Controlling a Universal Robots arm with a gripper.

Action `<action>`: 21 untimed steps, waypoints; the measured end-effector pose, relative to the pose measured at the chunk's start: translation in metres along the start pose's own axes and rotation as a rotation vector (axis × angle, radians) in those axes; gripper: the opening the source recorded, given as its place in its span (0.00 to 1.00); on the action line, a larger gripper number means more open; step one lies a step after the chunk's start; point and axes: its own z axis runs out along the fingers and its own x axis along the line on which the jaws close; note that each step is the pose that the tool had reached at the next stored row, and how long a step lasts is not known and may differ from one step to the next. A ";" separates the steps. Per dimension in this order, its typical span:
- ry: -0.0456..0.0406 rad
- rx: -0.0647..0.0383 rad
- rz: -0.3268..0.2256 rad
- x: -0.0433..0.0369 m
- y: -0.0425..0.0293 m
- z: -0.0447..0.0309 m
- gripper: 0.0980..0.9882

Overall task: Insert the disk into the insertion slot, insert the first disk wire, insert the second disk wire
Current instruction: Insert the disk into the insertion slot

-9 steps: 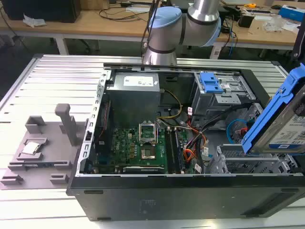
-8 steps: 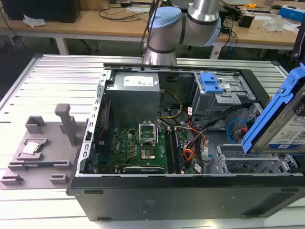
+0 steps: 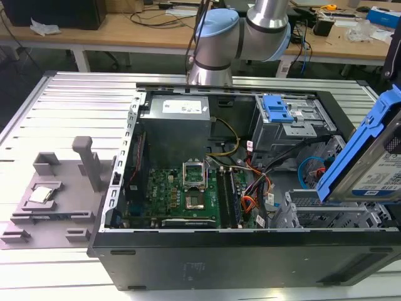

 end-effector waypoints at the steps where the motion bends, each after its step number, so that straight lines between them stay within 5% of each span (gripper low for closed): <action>1: 0.0000 0.000 0.000 0.0000 0.0000 0.0007 0.30; 21: 0.0002 0.000 0.000 0.0000 -0.0005 0.0127 0.30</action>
